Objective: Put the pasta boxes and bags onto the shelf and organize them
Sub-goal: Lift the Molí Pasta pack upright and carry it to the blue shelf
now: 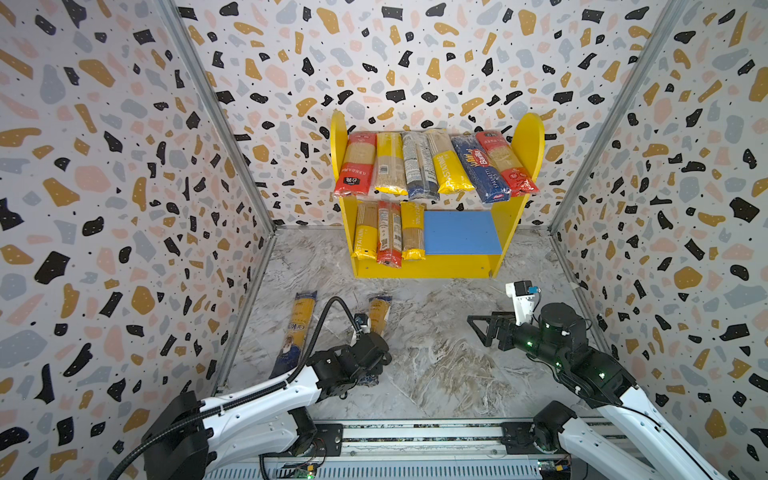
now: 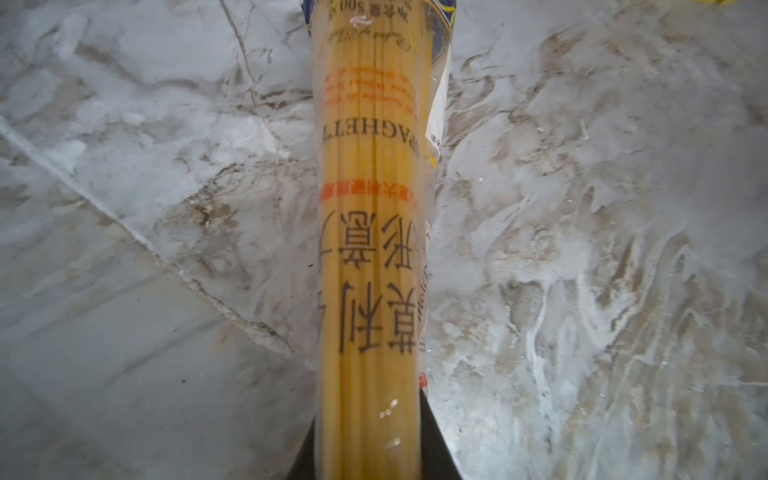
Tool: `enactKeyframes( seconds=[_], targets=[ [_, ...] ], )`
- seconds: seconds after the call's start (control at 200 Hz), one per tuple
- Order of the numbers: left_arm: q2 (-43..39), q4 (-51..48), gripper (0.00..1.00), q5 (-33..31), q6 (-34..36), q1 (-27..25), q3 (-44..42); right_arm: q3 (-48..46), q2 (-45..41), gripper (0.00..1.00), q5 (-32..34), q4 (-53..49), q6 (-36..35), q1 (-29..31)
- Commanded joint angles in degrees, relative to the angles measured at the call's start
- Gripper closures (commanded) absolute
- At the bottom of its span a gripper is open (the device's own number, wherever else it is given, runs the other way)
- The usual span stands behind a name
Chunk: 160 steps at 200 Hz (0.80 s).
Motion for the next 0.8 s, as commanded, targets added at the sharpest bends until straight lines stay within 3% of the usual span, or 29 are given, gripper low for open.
enactKeyframes(
  seconds=[0.0,0.175,0.586,0.796],
  targets=[
    [-2.10,5.05,1.00,0.81,1.87,-0.74,4.22,1.03,-1.19,0.01,-0.22,-1.36,0.12,0.18],
    [-1.62,6.07,1.00,2.70,3.19,-3.36,7.95,1.95,-1.85,0.01,0.13,-2.38,-0.21,0.24],
    [6.93,4.14,1.00,-1.85,7.32,-11.54,25.00,3.35,-3.29,0.01,1.24,-4.15,-0.52,0.19],
    [11.66,11.24,1.00,-10.86,10.84,-11.59,30.25,5.00,-4.11,0.01,2.75,-5.94,-1.03,0.18]
  ],
)
